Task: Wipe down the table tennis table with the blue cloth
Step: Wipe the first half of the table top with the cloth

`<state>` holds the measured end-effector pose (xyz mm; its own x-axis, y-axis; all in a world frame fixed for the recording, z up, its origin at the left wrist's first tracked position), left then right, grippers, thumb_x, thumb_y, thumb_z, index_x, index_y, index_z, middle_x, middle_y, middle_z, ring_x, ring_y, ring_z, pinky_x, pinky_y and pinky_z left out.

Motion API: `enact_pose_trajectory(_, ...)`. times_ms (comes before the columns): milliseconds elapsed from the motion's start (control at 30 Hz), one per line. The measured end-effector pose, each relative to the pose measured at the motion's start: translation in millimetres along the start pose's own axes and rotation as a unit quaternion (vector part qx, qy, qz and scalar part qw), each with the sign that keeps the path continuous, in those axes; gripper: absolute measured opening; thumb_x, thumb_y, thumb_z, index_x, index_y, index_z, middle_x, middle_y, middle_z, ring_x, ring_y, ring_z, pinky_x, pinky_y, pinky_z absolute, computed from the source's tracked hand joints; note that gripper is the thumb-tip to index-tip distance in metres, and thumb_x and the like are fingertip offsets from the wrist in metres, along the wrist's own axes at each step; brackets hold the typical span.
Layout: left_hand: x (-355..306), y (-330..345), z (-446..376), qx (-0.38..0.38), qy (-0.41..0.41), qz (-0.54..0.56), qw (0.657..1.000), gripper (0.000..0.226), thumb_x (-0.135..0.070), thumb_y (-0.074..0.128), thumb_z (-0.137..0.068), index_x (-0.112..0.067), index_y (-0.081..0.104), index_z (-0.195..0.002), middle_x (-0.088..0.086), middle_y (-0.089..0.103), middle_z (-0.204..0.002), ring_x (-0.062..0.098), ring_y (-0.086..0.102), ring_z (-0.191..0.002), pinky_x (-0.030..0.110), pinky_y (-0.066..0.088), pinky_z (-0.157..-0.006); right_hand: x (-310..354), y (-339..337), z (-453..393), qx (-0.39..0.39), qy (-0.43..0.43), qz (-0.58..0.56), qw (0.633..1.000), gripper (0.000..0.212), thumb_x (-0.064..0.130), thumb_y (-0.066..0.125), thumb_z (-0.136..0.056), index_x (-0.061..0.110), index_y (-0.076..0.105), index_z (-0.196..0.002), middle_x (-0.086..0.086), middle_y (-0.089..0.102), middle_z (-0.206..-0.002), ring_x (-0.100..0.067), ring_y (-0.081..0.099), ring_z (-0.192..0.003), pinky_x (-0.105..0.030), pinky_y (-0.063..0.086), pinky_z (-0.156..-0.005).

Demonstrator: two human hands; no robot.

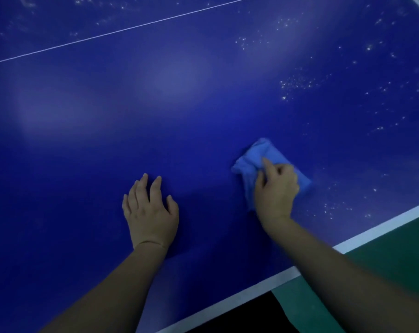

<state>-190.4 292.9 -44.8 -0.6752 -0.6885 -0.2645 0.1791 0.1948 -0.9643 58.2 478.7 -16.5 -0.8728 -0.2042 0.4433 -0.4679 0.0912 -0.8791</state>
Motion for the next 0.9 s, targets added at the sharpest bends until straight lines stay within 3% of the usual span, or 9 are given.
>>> enact_pose_trajectory(100,1.5,0.4,0.1,-0.001,-0.002,0.004,1.0,0.049,-0.027,0.054,-0.091,-0.016,0.046,-0.138,0.009,0.034,-0.152,0.03,0.028,-0.14,0.053,0.017,-0.118,76.0,30.9,39.3,0.092,-0.197,-0.044,0.975,0.03,0.008,0.069,-0.078,0.015,0.072,-0.106,-0.014,0.057,-0.082,-0.032,0.053,-0.068,-0.038,0.04,-0.055)
enact_pose_trajectory(167,2.3,0.8,0.7,-0.001,-0.005,0.008,1.0,0.049,-0.027,0.054,-0.091,-0.017,0.046,-0.138,0.008,0.034,-0.152,0.029,0.027,-0.14,0.052,0.017,-0.118,93.5,38.9,29.4,0.118,-0.232,-0.058,0.964,0.03,0.013,0.069,-0.08,0.017,0.072,-0.11,-0.013,0.058,-0.087,-0.032,0.053,-0.073,-0.039,0.041,-0.06)
enact_pose_trajectory(267,3.0,2.2,0.5,0.006,-0.009,0.008,1.0,0.049,-0.029,0.051,-0.092,-0.019,0.045,-0.139,0.006,0.032,-0.153,0.028,0.025,-0.141,0.051,0.015,-0.119,42.2,23.5,-6.4,0.075,-0.107,-0.035,0.991,0.031,0.016,0.065,-0.086,0.016,0.069,-0.116,-0.016,0.059,-0.096,-0.037,0.056,-0.087,-0.044,0.043,-0.074)
enact_pose_trajectory(367,0.6,1.3,-0.9,0.005,-0.007,0.011,1.0,0.049,-0.029,0.052,-0.091,-0.018,0.045,-0.139,0.007,0.033,-0.153,0.029,0.027,-0.141,0.052,0.016,-0.118,-25.8,-10.9,-0.5,0.008,0.043,-0.015,0.999,0.033,0.015,0.063,-0.089,0.016,0.065,-0.122,-0.015,0.057,-0.098,-0.033,0.053,-0.088,-0.047,0.045,-0.075)
enact_pose_trajectory(433,0.7,1.0,-0.4,0.004,-0.007,0.012,1.0,0.049,-0.029,0.052,-0.091,-0.018,0.045,-0.139,0.007,0.033,-0.152,0.03,0.027,-0.141,0.053,0.017,-0.118,-24.2,-16.4,28.9,0.003,0.034,-0.008,0.999,0.034,0.011,0.066,-0.086,0.014,0.066,-0.119,-0.016,0.057,-0.094,-0.035,0.053,-0.082,-0.046,0.045,-0.068)
enact_pose_trajectory(533,0.1,-1.0,0.8,-0.005,0.0,0.012,1.0,0.049,-0.026,0.053,-0.091,-0.016,0.046,-0.139,0.009,0.034,-0.152,0.031,0.029,-0.14,0.054,0.018,-0.118,30.2,4.4,67.4,0.08,-0.143,-0.028,0.986,0.033,0.007,0.071,-0.079,0.012,0.07,-0.111,-0.014,0.058,-0.086,-0.033,0.054,-0.072,-0.037,0.039,-0.058)
enact_pose_trajectory(600,-0.1,-0.7,1.3,-0.006,0.001,0.006,1.0,0.05,-0.026,0.052,-0.091,-0.016,0.045,-0.139,0.01,0.034,-0.152,0.031,0.028,-0.14,0.054,0.018,-0.118,40.6,8.8,55.0,0.098,-0.193,-0.034,0.976,0.031,0.008,0.071,-0.079,0.012,0.071,-0.11,-0.014,0.058,-0.086,-0.032,0.054,-0.072,-0.036,0.04,-0.059)
enact_pose_trajectory(800,-5.5,1.6,1.1,0.014,0.005,-0.02,1.0,0.049,-0.027,0.048,-0.095,-0.013,0.044,-0.141,0.011,0.033,-0.153,0.033,0.028,-0.141,0.056,0.019,-0.116,-94.3,-48.9,16.3,-0.041,0.09,0.004,0.995,0.032,0.012,0.062,-0.089,0.01,0.066,-0.121,-0.019,0.056,-0.099,-0.037,0.053,-0.088,-0.043,0.043,-0.072)
enact_pose_trajectory(900,-18.7,-1.2,8.5,0.005,0.011,0.002,1.0,0.046,-0.025,0.047,-0.097,-0.012,0.045,-0.141,0.008,0.034,-0.154,0.031,0.029,-0.14,0.056,0.021,-0.116,-77.1,-42.6,57.2,-0.028,0.068,0.008,0.997,0.034,0.009,0.067,-0.083,0.01,0.067,-0.118,-0.018,0.057,-0.093,-0.037,0.054,-0.08,-0.044,0.046,-0.065)
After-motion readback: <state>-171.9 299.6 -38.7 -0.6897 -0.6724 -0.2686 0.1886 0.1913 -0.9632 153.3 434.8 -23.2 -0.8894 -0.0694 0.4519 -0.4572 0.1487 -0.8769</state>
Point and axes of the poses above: each hand's wrist, its own z-axis away from the middle knuckle, its own y-axis out of the palm, x = y × z, the point moved 10 cm from there along -z, towards the middle knuckle
